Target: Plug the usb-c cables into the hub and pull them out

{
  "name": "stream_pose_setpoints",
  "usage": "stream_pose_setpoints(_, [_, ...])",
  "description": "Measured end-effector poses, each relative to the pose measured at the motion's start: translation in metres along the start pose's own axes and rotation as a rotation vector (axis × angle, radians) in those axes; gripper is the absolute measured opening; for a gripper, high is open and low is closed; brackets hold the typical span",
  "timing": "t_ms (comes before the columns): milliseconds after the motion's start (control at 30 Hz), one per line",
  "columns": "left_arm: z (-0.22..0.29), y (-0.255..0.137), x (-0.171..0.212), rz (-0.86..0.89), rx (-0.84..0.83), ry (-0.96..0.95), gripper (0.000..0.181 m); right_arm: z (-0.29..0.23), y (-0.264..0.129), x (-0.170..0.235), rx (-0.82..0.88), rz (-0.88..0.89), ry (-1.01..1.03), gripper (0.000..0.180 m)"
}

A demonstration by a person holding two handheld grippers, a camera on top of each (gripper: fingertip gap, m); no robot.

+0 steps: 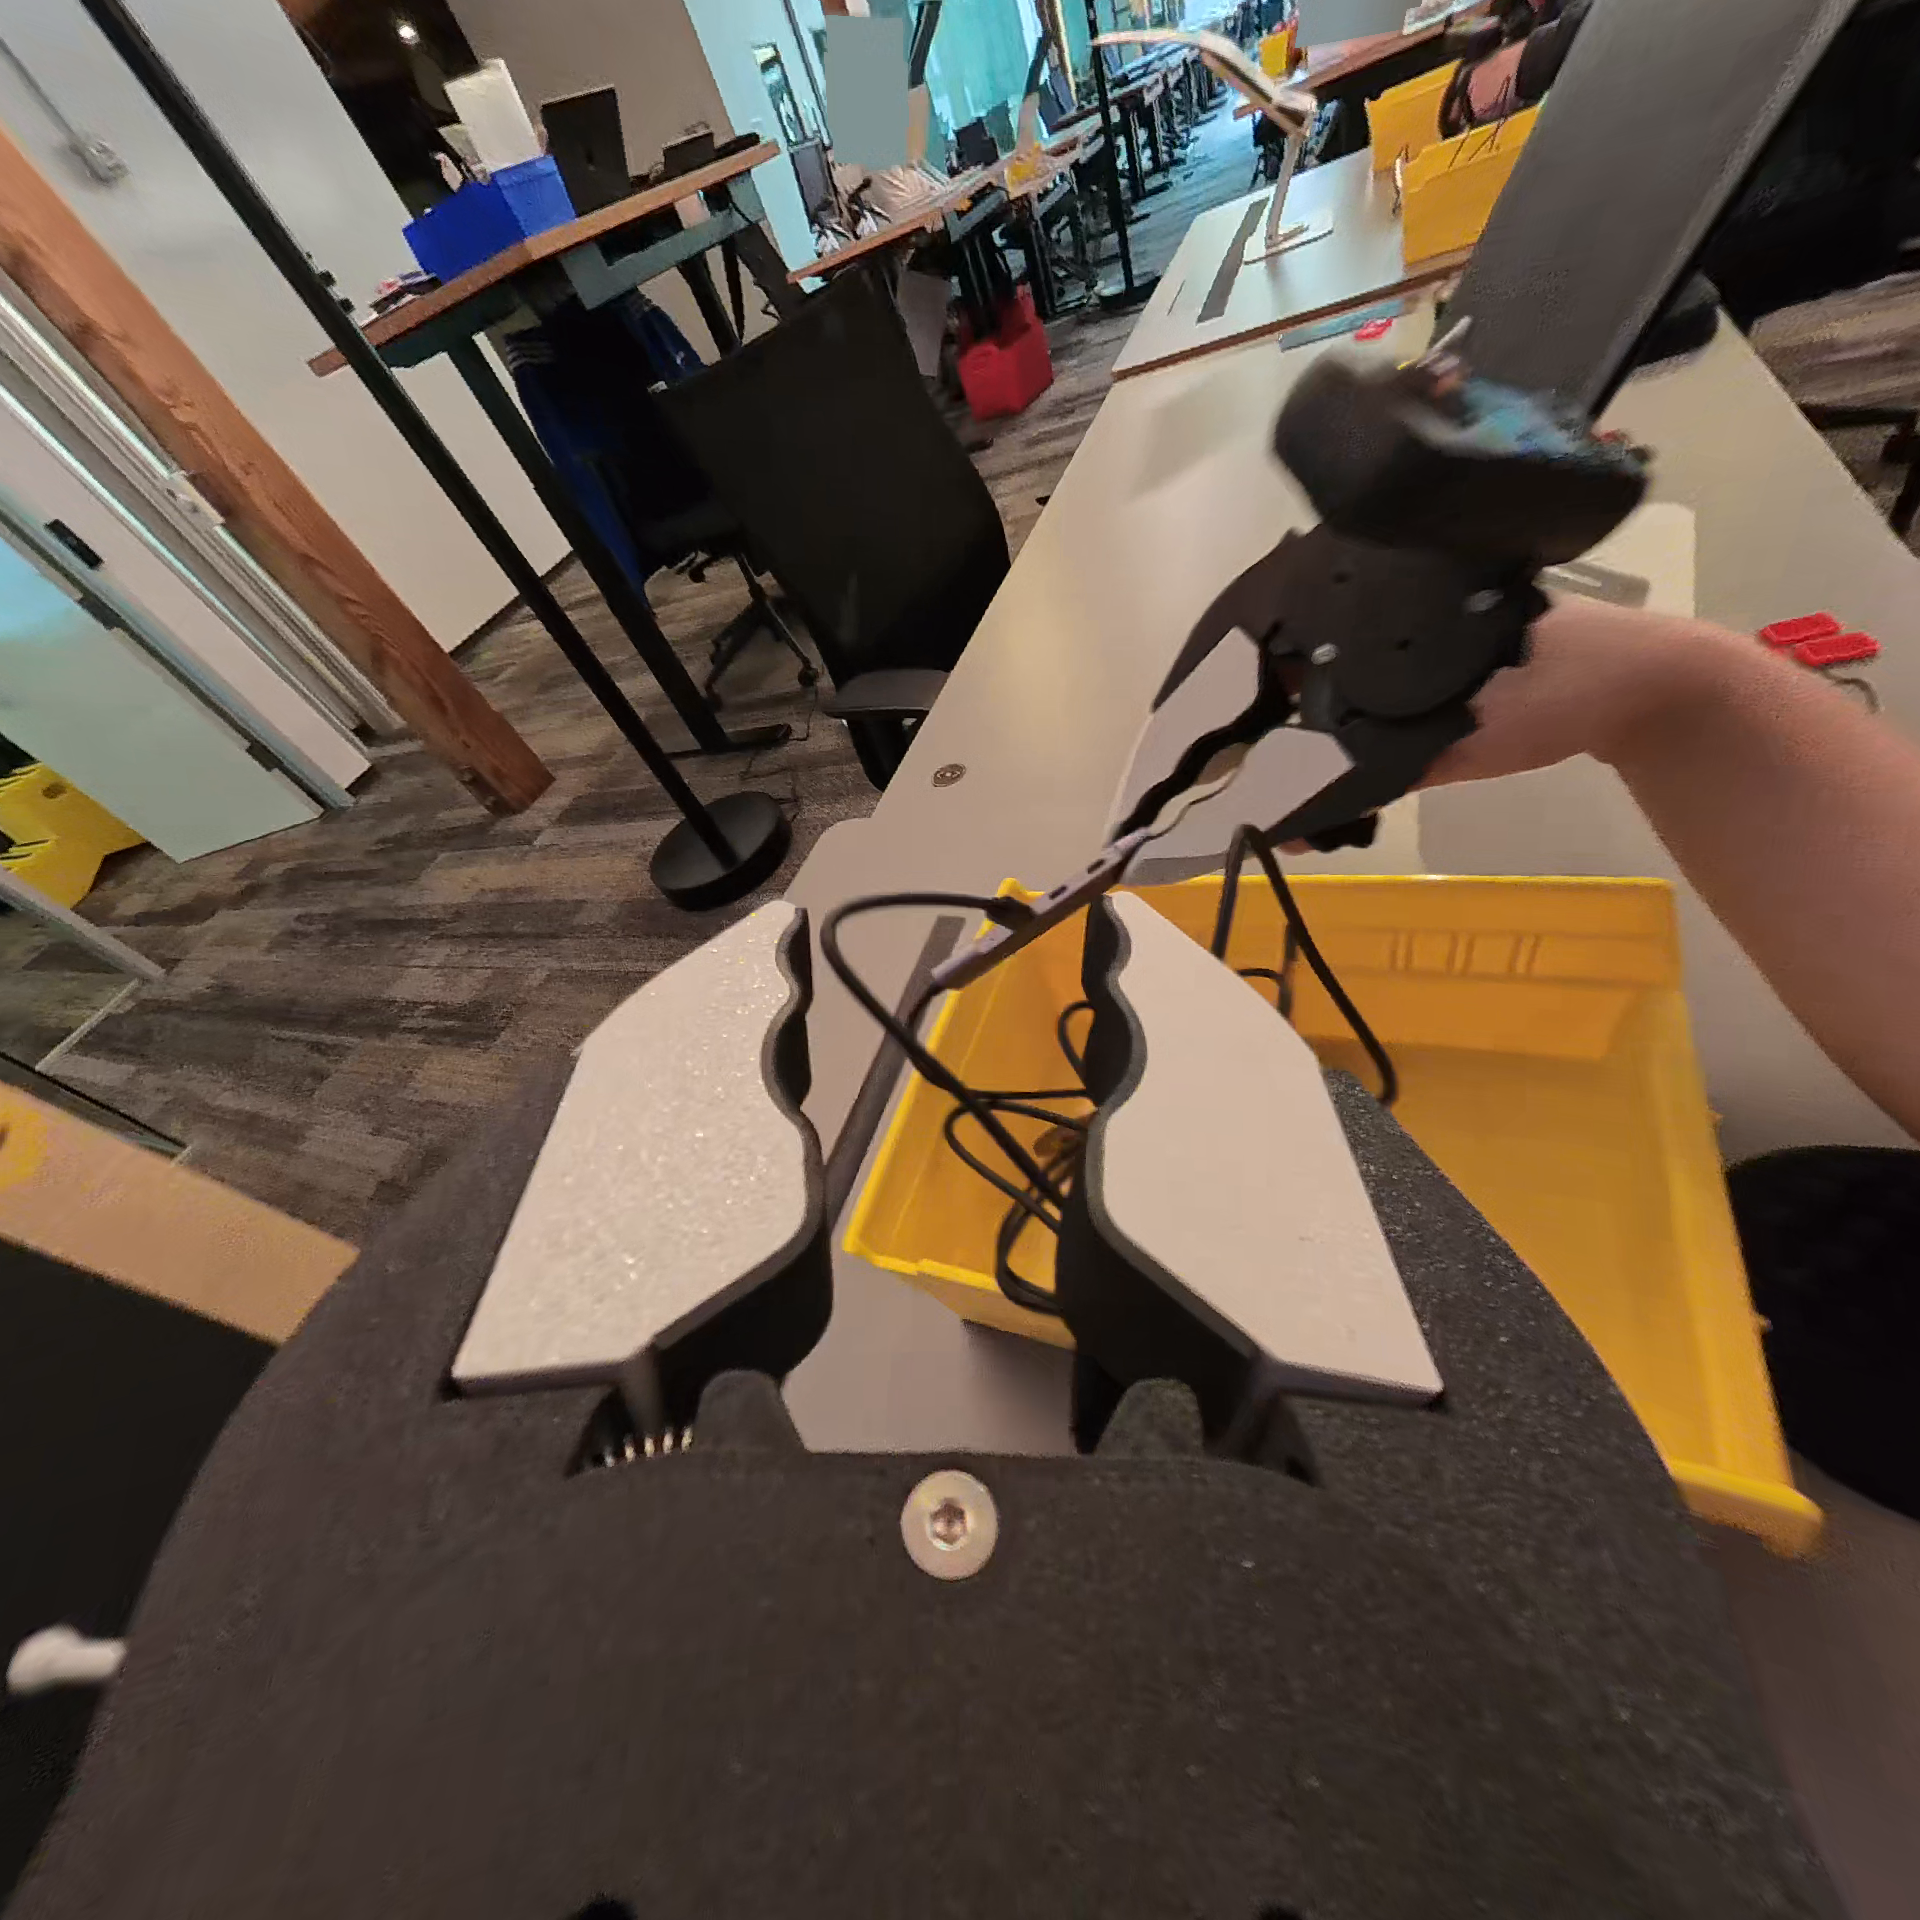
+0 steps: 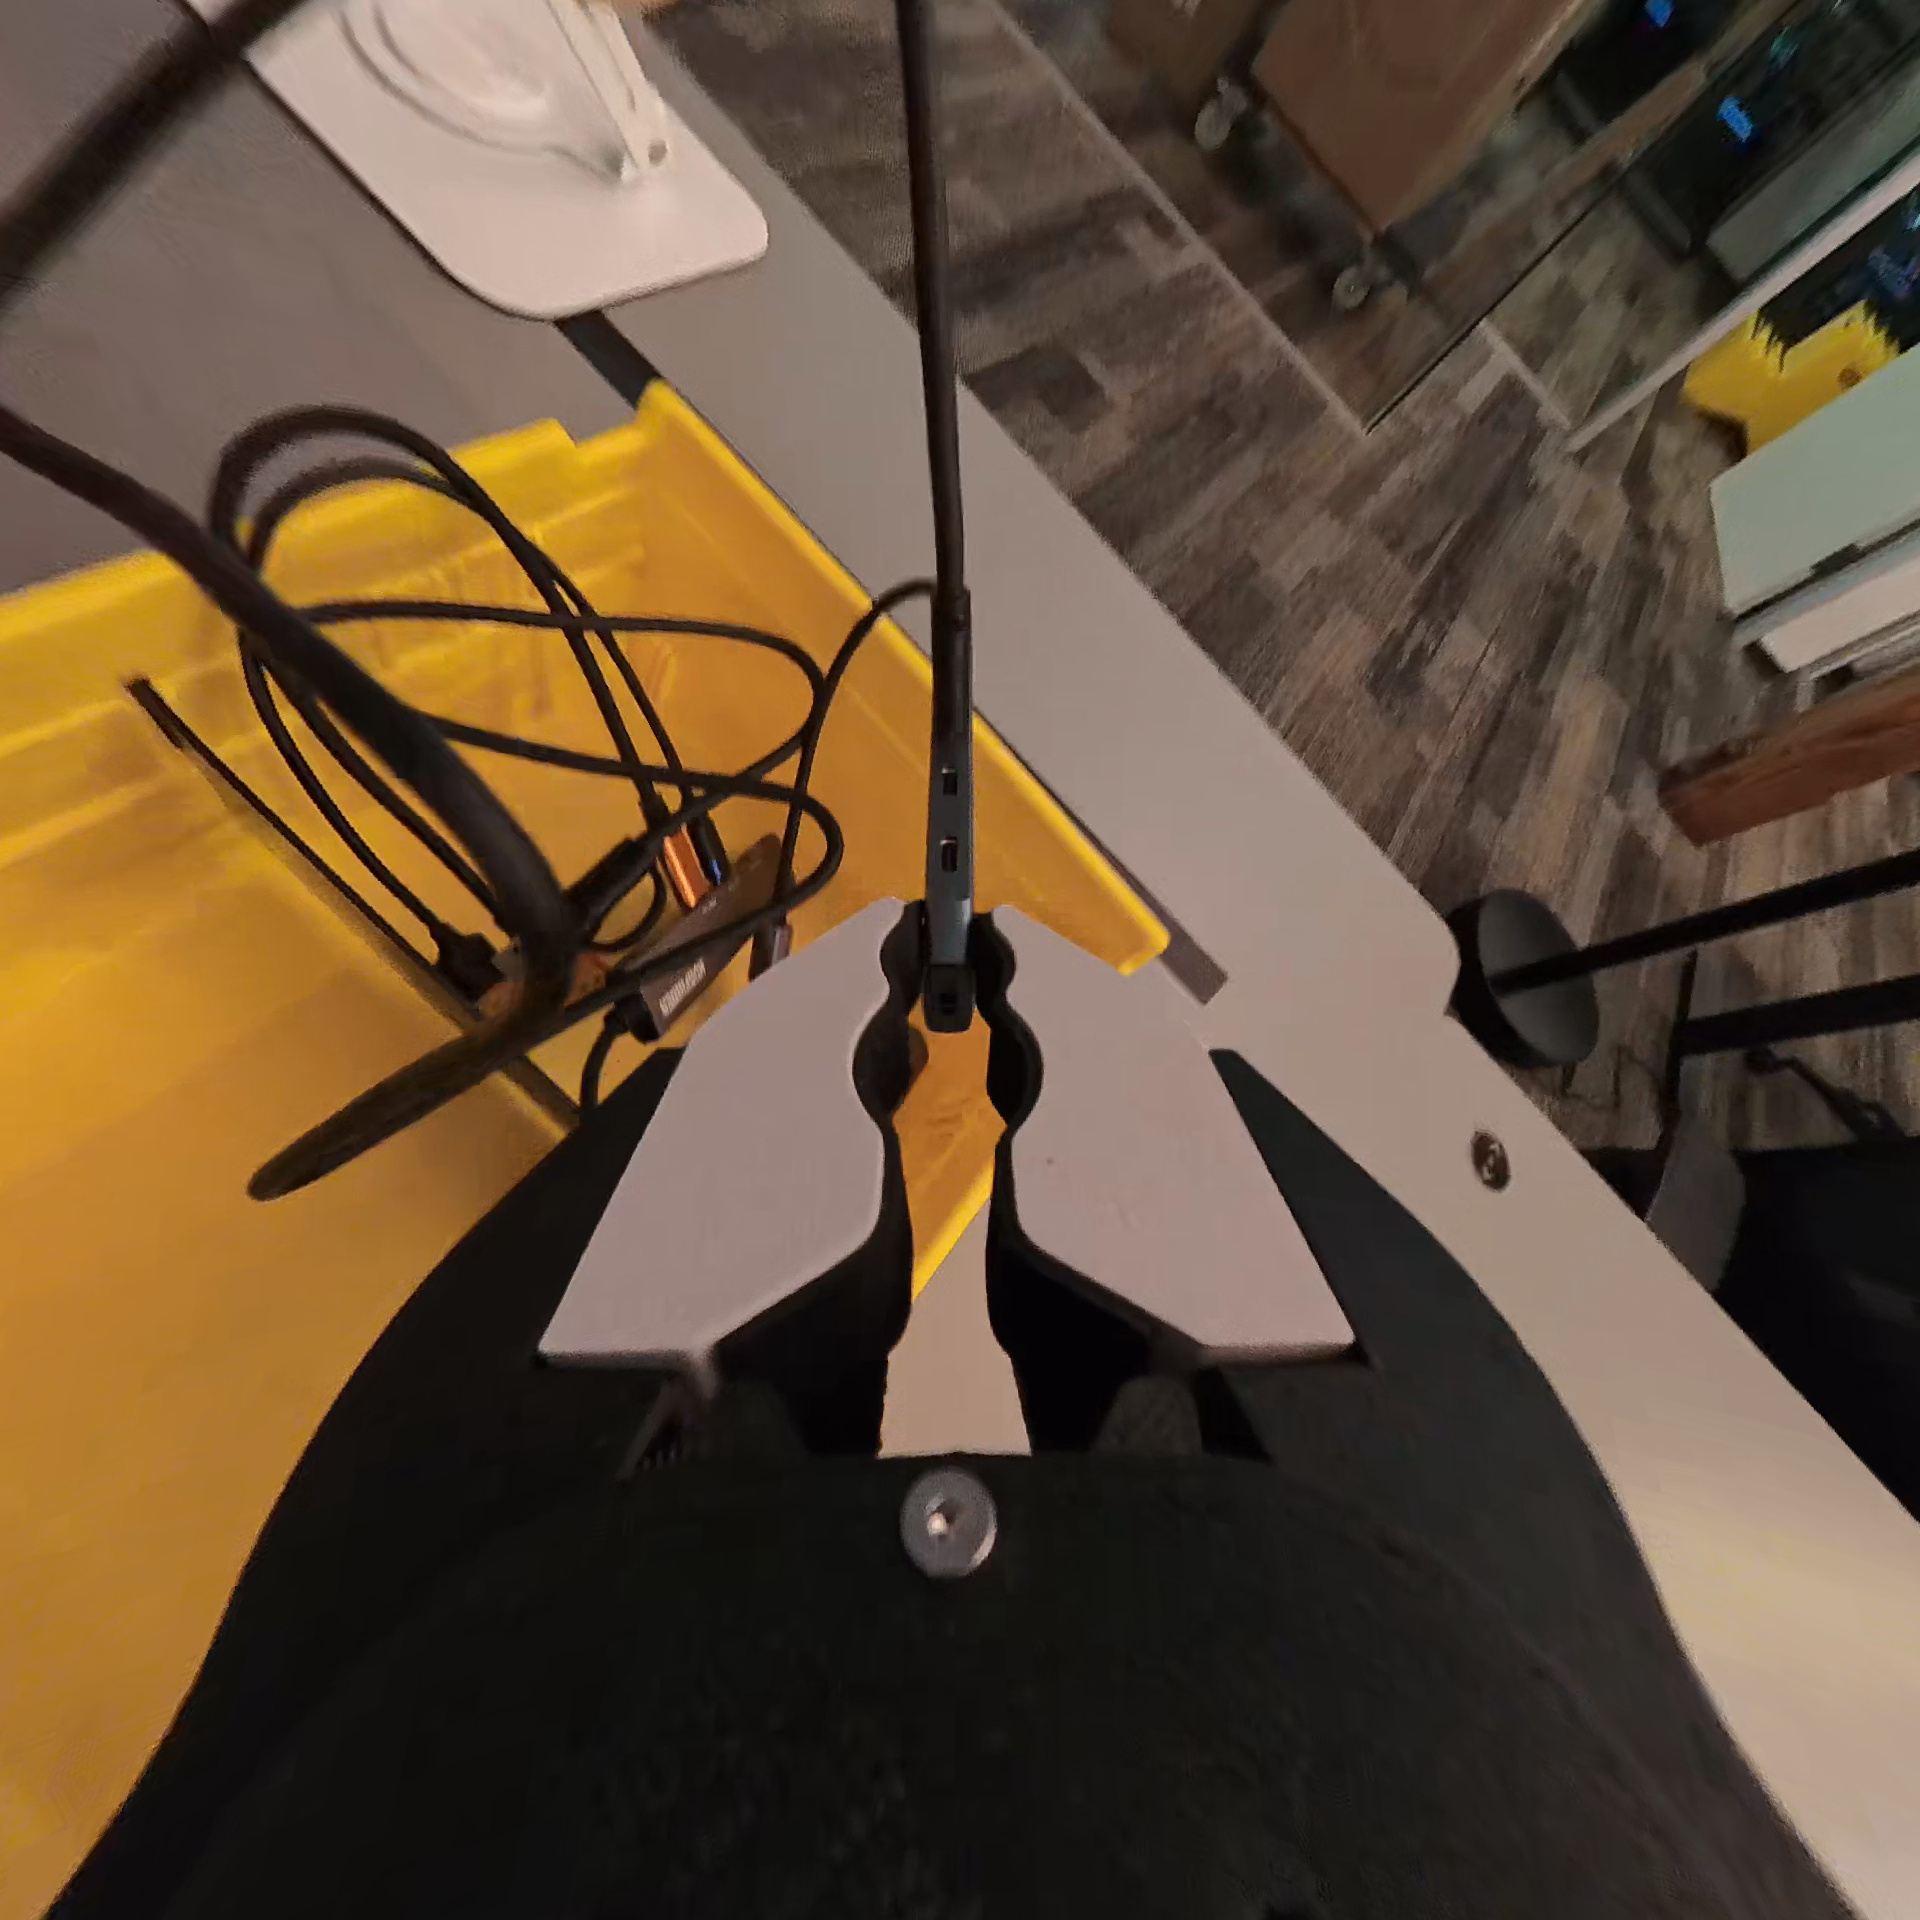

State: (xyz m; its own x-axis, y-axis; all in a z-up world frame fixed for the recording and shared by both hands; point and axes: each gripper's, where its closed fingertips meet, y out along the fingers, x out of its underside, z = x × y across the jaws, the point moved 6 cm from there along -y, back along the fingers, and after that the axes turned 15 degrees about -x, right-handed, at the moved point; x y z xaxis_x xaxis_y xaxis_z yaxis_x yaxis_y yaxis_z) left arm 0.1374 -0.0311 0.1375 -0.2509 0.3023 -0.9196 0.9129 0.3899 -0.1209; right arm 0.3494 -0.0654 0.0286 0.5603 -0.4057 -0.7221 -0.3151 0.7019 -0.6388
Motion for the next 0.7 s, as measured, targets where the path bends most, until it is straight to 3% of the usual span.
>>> stream_pose_setpoints(267, [0.037, -0.086, 0.017, 0.02, -0.045, 0.008, 0.042, 0.005, 0.033, 0.039, -0.109, -0.165, 0.186, 0.011])
stream_pose_setpoints(467, [0.06, -0.119, 0.028, 0.021, 0.002, -0.096, 0.039, 0.003, 0.029, 0.045, -0.228, -0.067, 0.388, 0.011])
stream_pose_setpoints(700, [0.053, -0.146, 0.039, 0.04, 0.003, -0.137, 0.038, 0.022, -0.014, 0.05, -0.06, 0.053, 0.459, 0.013])
